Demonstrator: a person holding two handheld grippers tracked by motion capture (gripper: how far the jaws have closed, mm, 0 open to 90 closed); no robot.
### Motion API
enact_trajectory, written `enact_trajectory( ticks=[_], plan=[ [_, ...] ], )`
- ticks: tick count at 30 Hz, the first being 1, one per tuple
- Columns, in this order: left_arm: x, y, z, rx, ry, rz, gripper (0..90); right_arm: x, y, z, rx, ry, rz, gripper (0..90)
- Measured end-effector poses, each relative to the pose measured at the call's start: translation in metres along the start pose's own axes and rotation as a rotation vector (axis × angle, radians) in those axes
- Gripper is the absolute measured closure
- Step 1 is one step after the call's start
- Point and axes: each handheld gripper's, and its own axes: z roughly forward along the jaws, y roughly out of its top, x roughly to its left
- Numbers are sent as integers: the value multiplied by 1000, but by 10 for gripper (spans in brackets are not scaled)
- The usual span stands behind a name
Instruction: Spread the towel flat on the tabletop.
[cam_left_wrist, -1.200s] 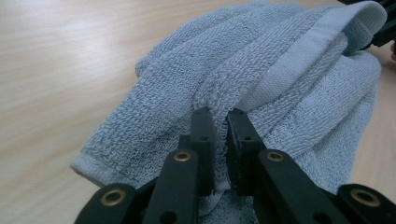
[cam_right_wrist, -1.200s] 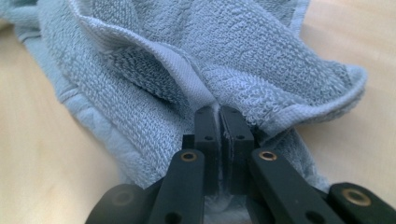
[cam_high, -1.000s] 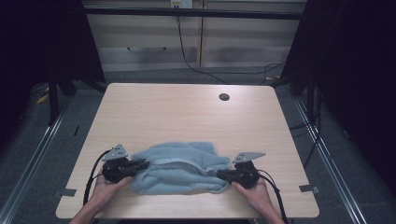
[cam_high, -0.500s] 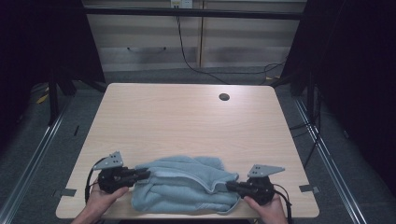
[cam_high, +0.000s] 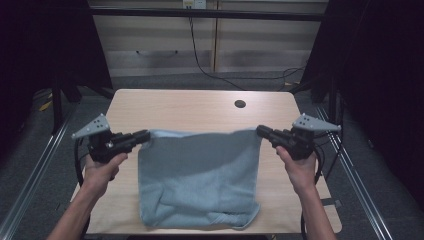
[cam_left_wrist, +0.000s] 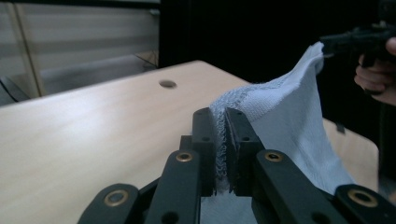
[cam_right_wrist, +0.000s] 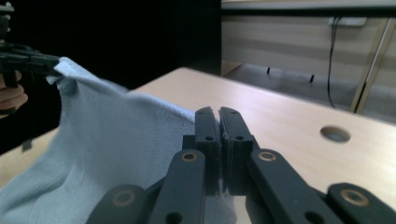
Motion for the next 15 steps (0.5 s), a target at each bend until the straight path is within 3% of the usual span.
enact_trajectory(
  ticks=[2, 8, 10, 13, 15],
  plan=[
    [11, 10, 5, -9, 39, -17, 837, -6, 11, 8, -10, -15, -7, 868],
    [44, 30, 24, -16, 97, -75, 837, -23, 38, 42, -12, -59, -10, 868],
    [55, 31, 34, -4, 110, -86, 835, -31, 42, 56, 6, -80, -10, 867],
    [74, 22, 48, 11, 146, -152, 796, -45, 40, 78, 44, -108, 10, 852],
    [83, 14, 56, 41, 189, -190, 700, -53, 33, 92, 83, -141, 23, 763]
  ],
)
